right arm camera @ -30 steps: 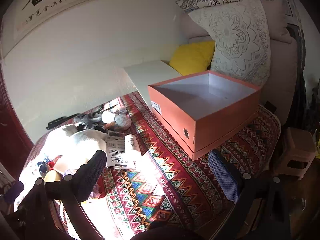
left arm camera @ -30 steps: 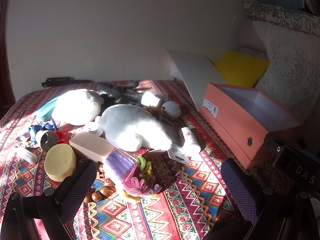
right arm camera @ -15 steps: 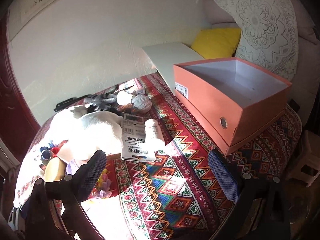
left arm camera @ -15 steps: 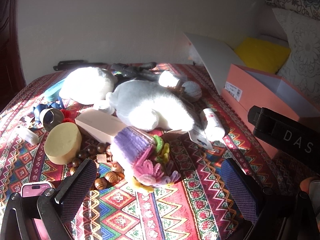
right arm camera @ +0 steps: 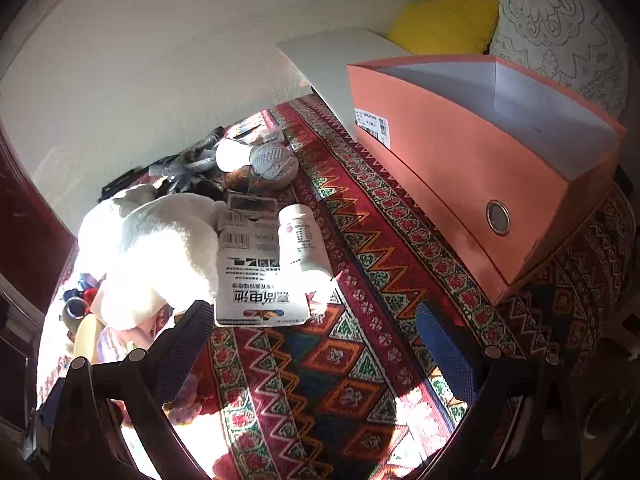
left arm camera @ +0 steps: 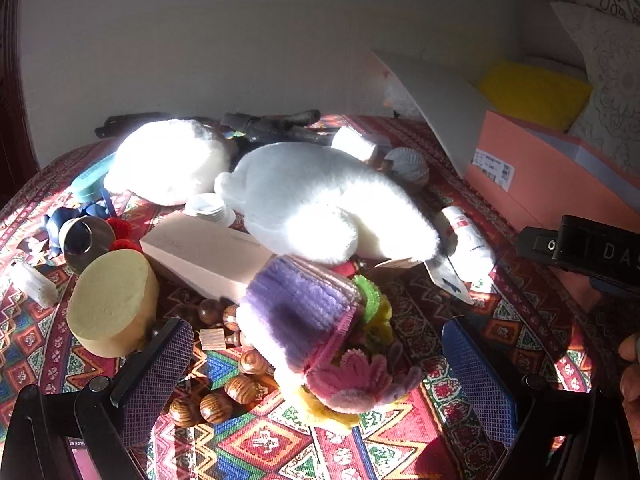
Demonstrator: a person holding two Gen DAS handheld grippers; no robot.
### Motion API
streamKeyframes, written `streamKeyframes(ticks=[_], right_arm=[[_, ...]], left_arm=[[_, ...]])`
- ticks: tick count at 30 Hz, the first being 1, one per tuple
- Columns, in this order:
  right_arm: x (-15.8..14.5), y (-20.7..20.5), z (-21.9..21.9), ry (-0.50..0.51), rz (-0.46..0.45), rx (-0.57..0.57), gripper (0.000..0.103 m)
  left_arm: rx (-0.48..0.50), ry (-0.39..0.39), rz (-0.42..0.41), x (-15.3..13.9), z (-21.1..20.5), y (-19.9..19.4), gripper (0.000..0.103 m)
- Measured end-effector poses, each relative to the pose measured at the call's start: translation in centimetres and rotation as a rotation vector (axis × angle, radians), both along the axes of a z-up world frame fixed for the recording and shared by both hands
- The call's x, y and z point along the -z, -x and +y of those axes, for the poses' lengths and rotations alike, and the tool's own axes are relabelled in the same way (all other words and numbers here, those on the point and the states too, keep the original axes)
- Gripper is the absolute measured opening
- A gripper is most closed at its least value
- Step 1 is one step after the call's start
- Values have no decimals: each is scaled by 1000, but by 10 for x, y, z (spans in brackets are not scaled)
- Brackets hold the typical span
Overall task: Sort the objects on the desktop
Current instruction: 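Grasp the white pill bottle with the right tool while the left tool grasps the purple fuzzy pot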
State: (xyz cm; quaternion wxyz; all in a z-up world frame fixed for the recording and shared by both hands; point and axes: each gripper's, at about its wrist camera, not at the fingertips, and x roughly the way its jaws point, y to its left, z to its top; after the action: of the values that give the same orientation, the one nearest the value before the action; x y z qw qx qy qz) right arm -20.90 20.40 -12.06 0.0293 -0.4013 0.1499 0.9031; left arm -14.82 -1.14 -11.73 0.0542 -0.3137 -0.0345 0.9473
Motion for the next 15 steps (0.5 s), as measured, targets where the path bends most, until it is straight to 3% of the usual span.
streamKeyframes(ticks=[5, 9, 15], right_arm=[[14, 52, -1, -17, -64, 10, 86], [23, 83, -6, -49, -104, 2, 81], [46, 117, -10, -76, -189, 2, 80]], left_arm=[[29, -87, -14, 2, -20, 19, 102], [47, -15, -7, 6, -14, 32, 102], [78, 35, -98, 32, -1, 52, 102]])
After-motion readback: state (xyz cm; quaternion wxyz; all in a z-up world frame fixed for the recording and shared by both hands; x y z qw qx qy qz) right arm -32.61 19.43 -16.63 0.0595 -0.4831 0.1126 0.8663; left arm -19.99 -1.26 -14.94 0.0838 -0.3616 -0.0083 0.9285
